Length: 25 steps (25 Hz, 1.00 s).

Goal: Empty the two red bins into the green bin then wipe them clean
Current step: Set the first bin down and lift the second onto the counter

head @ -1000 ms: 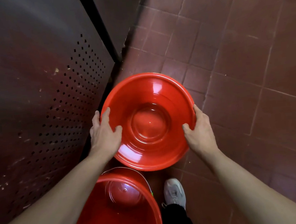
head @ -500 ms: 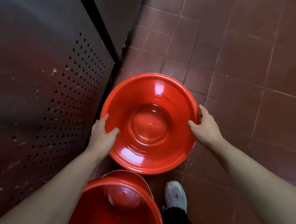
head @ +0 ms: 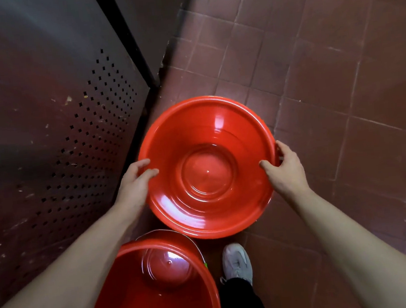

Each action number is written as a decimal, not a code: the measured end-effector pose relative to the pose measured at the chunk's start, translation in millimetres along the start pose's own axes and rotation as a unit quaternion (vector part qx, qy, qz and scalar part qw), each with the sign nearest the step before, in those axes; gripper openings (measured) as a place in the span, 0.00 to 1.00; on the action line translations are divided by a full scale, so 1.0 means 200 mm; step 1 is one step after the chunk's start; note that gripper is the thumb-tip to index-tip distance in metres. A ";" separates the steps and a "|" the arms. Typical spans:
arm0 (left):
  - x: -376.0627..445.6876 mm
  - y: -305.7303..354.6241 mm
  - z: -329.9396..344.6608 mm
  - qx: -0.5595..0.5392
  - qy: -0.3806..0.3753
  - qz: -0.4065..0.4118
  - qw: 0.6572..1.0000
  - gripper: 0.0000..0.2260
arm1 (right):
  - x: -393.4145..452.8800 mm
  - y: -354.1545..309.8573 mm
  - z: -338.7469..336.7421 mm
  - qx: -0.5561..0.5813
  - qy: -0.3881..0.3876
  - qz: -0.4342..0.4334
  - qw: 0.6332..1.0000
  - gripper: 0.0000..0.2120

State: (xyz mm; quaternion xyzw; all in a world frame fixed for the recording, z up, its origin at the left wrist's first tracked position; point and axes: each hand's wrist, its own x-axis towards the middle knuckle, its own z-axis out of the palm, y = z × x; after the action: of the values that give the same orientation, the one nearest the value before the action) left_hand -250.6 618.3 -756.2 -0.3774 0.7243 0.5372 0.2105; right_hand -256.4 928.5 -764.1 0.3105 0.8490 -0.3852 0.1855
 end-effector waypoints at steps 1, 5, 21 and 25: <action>-0.04 0.03 0.01 0.001 -0.003 0.012 1.000 0.15 | -0.03 0.00 -0.04 0.005 0.011 -0.001 1.000 0.34; -0.25 0.16 -0.01 0.035 0.002 0.059 0.998 0.20 | -0.19 -0.06 -0.24 0.027 0.061 -0.007 0.998 0.33; -1.55 0.89 -0.43 0.079 0.011 0.189 0.979 0.17 | -1.12 -0.60 -1.20 0.079 0.181 -0.061 0.978 0.26; -1.91 1.01 -0.54 0.076 0.020 0.204 0.976 0.16 | -1.37 -0.73 -1.43 0.083 0.185 -0.069 0.977 0.25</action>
State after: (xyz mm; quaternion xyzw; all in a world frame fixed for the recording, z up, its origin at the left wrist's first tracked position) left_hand -156.7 666.7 -323.2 -0.2153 0.8289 0.5044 0.1101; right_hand -173.5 967.5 -351.6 0.3317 0.8529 -0.4022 -0.0280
